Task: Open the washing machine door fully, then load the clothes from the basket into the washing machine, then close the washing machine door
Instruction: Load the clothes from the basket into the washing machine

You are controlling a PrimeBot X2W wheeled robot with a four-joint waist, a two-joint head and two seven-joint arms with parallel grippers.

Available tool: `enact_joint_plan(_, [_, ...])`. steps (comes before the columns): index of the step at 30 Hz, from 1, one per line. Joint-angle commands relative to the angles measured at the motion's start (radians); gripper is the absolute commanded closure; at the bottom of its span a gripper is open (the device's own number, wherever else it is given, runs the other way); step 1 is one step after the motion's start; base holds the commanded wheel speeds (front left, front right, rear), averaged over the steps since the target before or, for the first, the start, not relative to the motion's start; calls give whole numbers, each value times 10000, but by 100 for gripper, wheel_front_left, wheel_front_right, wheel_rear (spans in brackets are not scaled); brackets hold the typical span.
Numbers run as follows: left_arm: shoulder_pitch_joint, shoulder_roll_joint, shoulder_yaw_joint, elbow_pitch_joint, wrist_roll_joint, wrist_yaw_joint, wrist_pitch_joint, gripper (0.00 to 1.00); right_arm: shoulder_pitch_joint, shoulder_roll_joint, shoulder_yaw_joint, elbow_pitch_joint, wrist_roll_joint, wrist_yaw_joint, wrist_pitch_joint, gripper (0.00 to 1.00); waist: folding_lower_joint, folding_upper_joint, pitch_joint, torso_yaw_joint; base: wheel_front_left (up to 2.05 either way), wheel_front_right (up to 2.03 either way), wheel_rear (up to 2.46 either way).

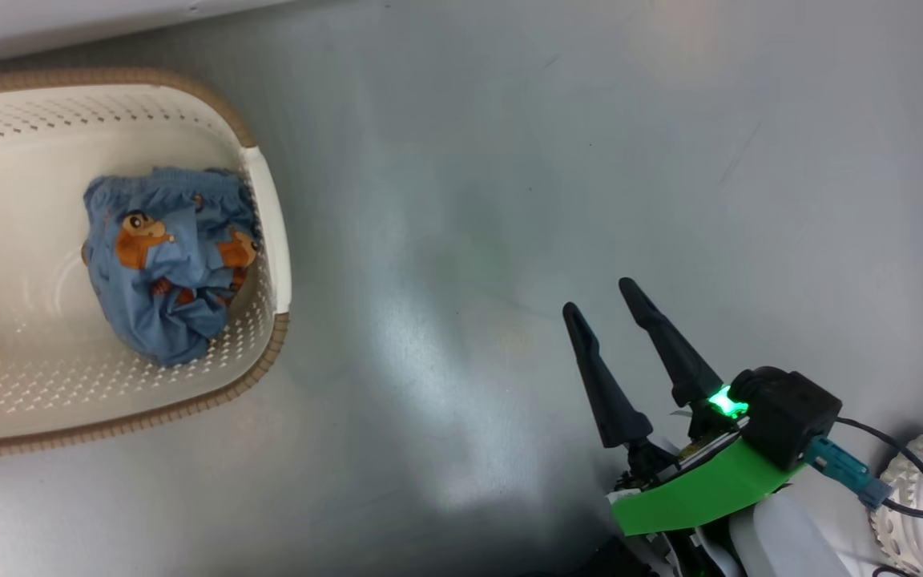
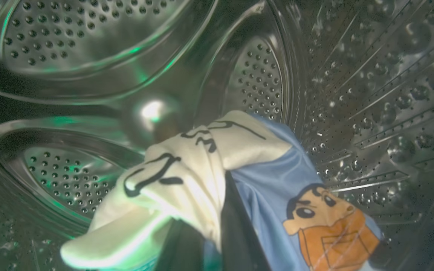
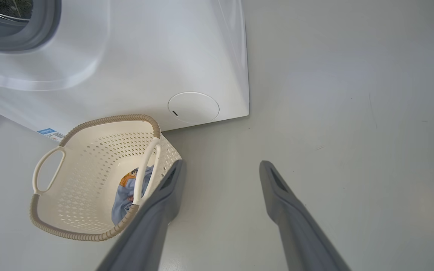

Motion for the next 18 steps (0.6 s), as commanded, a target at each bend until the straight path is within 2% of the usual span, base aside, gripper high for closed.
enact_joint_plan(1, [88,561,217,-604,108,125,-48,100,160,22,342,-107,65,16,-48,0,0,0,-18,-79,0,0,0])
enact_joint_plan(10, [657,231,396,791,-251,115,38,100,155,22,378,18,37,16,-48,0,0,0,-163,-69,0,0,0])
enact_joint_plan(13, [609,27,511,1393,-535,175,536,100,213,22,344,77,21,16,-48,0,0,0,-246,-9,0,0,0])
enact_joint_plan(14, [568,-3,499,1559,-564,183,706,62,211,22,348,93,10,16,-48,0,0,0,-262,-2,0,0,0])
enact_joint_plan(15, [532,-58,517,1727,-651,157,900,2,208,22,346,106,2,16,-48,0,0,0,-290,14,0,0,0])
enact_joint_plan(18, [522,-201,551,2041,-810,209,1165,0,230,22,315,128,-15,16,-48,0,0,0,-459,78,0,0,0])
